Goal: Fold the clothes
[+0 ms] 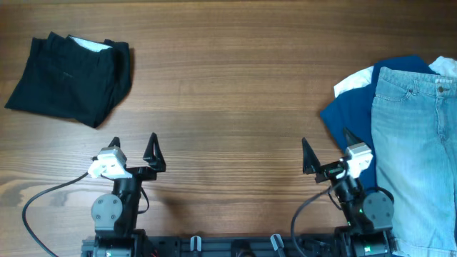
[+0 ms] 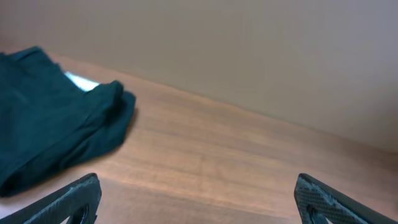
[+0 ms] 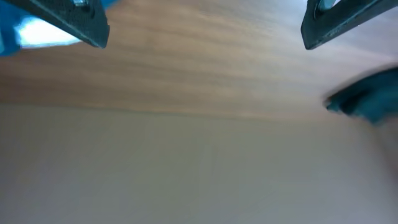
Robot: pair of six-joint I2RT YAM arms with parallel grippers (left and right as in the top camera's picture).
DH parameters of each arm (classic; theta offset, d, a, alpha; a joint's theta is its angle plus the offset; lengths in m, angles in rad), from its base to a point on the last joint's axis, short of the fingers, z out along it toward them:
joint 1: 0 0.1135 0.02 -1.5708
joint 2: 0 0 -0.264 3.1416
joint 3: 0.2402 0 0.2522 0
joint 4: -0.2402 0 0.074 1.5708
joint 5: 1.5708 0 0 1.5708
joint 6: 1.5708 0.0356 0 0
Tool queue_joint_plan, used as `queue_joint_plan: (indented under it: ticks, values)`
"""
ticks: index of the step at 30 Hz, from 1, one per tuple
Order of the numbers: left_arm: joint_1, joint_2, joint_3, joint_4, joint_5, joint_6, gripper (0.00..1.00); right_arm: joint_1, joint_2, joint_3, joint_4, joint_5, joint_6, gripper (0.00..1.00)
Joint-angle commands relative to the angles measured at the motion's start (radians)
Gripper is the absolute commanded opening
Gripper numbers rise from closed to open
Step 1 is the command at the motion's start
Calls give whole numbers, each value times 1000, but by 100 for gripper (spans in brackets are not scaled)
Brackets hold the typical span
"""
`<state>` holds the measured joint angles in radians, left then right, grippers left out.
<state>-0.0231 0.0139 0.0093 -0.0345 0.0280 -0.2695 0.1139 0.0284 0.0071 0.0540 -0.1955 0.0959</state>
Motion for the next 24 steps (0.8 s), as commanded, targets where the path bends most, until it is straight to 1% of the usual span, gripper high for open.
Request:
queue_joint_plan:
  ticks: [1, 2, 3, 4, 5, 6, 9, 11, 12, 13, 15, 16, 17, 18, 19, 20, 21, 22, 24]
  values:
    - [8, -7, -3, 113, 106, -8, 100, -5, 2, -2, -29, -67, 200, 100]
    - [8, -7, -3, 156, 106, -8, 100, -5, 3, -2, -9, -68, 225, 100]
    - [8, -7, 0, 184, 106, -8, 100, -5, 3, -2, 43, -70, 284, 100]
    - [8, -7, 15, 188, 106, -9, 100, -5, 3, -2, 95, -82, 316, 100]
    - [8, 1, 51, 175, 104, -7, 100, -5, 3, 5, 171, -95, 319, 100]
    - [8, 42, 113, 167, 97, 3, 100, -5, 3, 40, 203, -94, 293, 100]
    - [8, 193, 275, 105, 100, 3, 100, -5, 39, 144, 169, -99, 271, 100]
    - [8, 412, 483, 13, 106, 4, 100, -5, 151, 269, 127, -129, 271, 100]
    - [8, 529, 603, -50, 112, 3, 100, -5, 220, 336, 90, -150, 272, 100]
    - [8, 651, 737, -135, 115, 3, 100, -5, 328, 446, 12, -179, 271, 100]
    - [8, 813, 929, -281, 128, 3, 100, -5, 501, 623, -148, -199, 269, 100]
    - [8, 924, 1064, -396, 145, 3, 100, -5, 649, 788, -308, -220, 237, 100]
    - [8, 1012, 1165, -487, 166, 3, 100, -5, 785, 949, -479, -232, 176, 100]
    - [8, 1061, 1222, -537, 183, 3, 100, -5, 861, 1039, -575, -232, 135, 100]
    - [8, 1098, 1262, -566, 193, 3, 100, -5, 979, 1160, -710, -232, 83, 100]
    - [8, 1122, 1275, -566, 195, -7, 100, -5, 1060, 1209, -776, -201, 34, 100]
    - [8, 1129, 1274, -568, 210, -24, 100, -7, 1131, 1219, -782, -120, 34, 100]
    - [8, 1131, 1274, -568, 227, -34, 100, -24, 1193, 1219, -782, -35, 119, 100]
    - [8, 1131, 1274, -581, 230, -34, 100, -104, 1314, 1219, -768, 41, 216, 100]
